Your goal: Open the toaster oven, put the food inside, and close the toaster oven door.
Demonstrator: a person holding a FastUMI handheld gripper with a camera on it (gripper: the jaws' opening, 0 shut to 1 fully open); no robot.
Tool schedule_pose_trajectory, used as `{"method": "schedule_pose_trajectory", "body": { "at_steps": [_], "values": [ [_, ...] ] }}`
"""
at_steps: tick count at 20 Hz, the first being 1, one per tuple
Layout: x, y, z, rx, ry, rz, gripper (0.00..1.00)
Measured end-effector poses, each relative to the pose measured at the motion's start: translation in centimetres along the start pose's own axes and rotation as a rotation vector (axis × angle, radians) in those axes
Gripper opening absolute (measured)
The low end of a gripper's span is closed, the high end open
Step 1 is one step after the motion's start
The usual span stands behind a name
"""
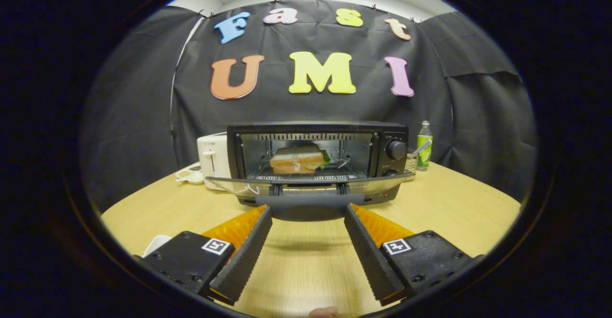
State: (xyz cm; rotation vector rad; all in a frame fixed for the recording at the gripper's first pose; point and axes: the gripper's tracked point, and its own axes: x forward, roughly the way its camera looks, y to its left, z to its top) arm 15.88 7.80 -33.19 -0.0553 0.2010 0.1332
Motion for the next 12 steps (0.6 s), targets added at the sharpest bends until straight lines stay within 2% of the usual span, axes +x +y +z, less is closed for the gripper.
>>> {"method": "schedule_pose_trajectory", "body": {
  "at_steps": [8, 12],
  "values": [
    [1.7, -0.1, 2.2, -0.010, -0.003, 0.002, 1.00],
    [2.7, -0.6, 2.6, -0.028, 0.030, -0.035, 1.00]
  ]
}}
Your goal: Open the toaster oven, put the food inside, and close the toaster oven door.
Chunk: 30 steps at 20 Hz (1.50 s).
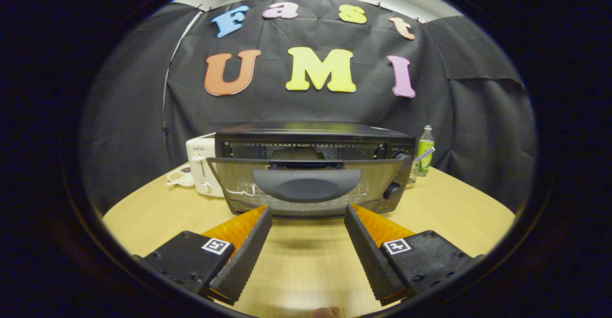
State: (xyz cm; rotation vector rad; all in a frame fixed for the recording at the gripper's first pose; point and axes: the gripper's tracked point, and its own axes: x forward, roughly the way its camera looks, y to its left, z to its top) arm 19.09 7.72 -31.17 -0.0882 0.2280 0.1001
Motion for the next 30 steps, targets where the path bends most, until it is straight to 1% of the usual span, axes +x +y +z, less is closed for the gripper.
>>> {"method": "schedule_pose_trajectory", "body": {
  "at_steps": [4, 6, 9, 12, 17, 21, 24, 26, 28, 30],
  "values": [
    [-1.8, -0.7, 2.7, -0.005, -0.053, -0.007, 1.00],
    [-3.3, -1.2, 4.7, 0.011, -0.082, -0.013, 1.00],
    [-6.2, -1.5, 7.9, 0.066, -0.119, 0.003, 1.00],
    [-9.4, -2.7, 11.0, 0.099, -0.147, -0.015, 1.00],
    [-14.8, -3.8, 15.4, 0.096, -0.181, -0.027, 1.00],
    [-18.5, -4.2, 17.8, 0.064, -0.217, -0.036, 1.00],
    [-21.3, -4.5, 18.1, 0.036, -0.235, -0.040, 1.00],
    [-23.0, -4.6, 18.4, 0.049, -0.244, -0.036, 1.00],
    [-24.5, -4.3, 19.0, 0.066, -0.264, -0.012, 1.00],
    [-25.5, -4.8, 19.0, 0.064, -0.280, -0.017, 1.00]
  ]
}}
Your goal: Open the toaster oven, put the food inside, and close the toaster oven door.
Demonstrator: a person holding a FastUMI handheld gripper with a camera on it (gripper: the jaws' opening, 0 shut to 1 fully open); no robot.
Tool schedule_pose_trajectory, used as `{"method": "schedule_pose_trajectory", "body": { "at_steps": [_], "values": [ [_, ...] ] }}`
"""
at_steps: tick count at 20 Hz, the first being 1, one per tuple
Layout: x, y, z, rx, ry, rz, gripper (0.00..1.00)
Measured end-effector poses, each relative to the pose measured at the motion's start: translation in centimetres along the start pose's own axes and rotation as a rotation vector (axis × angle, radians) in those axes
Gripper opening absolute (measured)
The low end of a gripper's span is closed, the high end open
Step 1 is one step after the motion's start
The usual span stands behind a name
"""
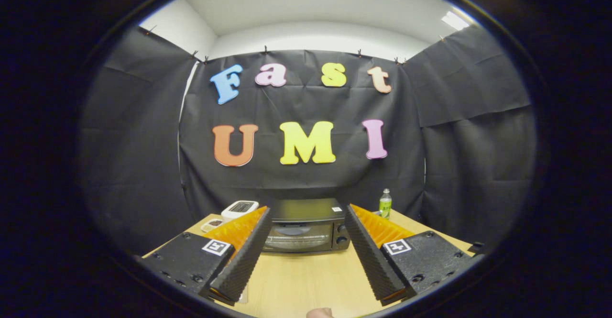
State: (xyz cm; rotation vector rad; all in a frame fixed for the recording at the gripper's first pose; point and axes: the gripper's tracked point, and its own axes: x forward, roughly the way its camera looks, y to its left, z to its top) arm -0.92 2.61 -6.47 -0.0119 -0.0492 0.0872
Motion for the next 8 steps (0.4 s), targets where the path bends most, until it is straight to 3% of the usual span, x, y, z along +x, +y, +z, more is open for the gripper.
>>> {"method": "schedule_pose_trajectory", "body": {
  "at_steps": [8],
  "values": [
    [-0.91, -0.05, -0.69, 0.000, -0.001, 0.009, 1.00]
  ]
}}
